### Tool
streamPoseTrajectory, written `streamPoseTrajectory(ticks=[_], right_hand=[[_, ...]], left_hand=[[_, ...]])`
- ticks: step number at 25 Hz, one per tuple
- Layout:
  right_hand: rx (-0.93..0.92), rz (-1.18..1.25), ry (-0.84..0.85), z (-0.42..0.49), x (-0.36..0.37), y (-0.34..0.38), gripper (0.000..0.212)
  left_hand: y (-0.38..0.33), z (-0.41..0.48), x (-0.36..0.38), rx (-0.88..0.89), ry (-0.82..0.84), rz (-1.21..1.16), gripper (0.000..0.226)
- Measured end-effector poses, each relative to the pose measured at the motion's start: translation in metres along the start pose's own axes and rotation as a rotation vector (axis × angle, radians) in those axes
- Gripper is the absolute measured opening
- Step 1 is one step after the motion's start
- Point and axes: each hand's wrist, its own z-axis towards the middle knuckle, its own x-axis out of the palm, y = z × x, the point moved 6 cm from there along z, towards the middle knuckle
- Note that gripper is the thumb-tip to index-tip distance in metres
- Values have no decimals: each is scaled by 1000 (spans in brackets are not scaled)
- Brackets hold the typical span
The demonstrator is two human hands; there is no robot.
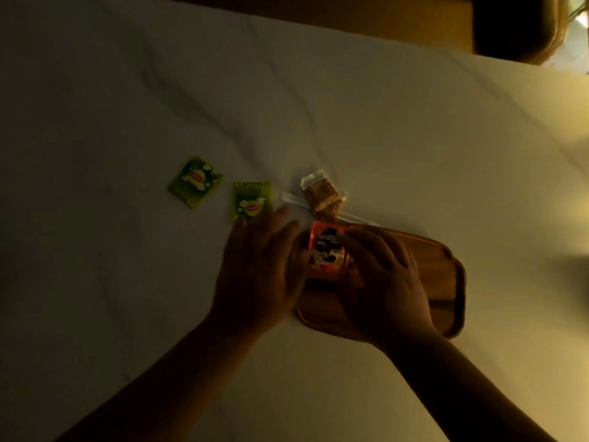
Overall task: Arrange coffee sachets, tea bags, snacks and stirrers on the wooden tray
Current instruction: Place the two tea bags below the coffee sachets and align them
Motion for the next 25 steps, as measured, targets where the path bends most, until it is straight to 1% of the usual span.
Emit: streamPoseTrajectory(ticks=[2,3,5,6,8,10,11,13,14,15,16,18,19,21,22,24,25], right_hand=[[-16,51,35,40,5,39,54],[-31,50,91,62,12,58,56],[-60,15,241,102,34,90,64],[-57,-21,304,118,45,100,69],[-25,-128,339,138,60,108,72],[23,-209,304,150,65,106,61],[45,-227,300,154,65,103,57],[58,-254,354,160,71,99,55],[43,-255,387,163,74,98,50],[31,-222,412,164,75,98,40],[63,-123,418,160,72,97,28],[262,209,370,140,58,81,11],[356,370,308,127,48,70,9],[532,654,171,92,27,45,8],[613,783,140,70,18,33,6],[732,964,159,28,10,22,10],[783,1005,169,15,15,17,10]], left_hand=[[54,14,-24,-193,-67,76,51],[81,21,-32,-305,-58,93,56],[130,29,-39,-503,33,105,68],[148,32,-38,-570,90,110,74],[172,39,-36,-621,178,141,77],[180,49,-36,-585,206,171,69],[183,53,-36,-574,200,159,65],[189,57,-37,-609,193,92,57],[191,58,-37,-636,204,51,53],[193,58,-36,-659,223,3,46],[192,57,-35,-677,243,-56,38],[179,47,-38,-709,257,-199,27],[170,39,-40,-713,261,-253,25],[144,18,-41,-702,291,-362,34],[124,7,-40,-700,315,-446,39],[98,-20,-39,-765,348,-609,36],[92,-30,-38,-784,379,-657,31]])
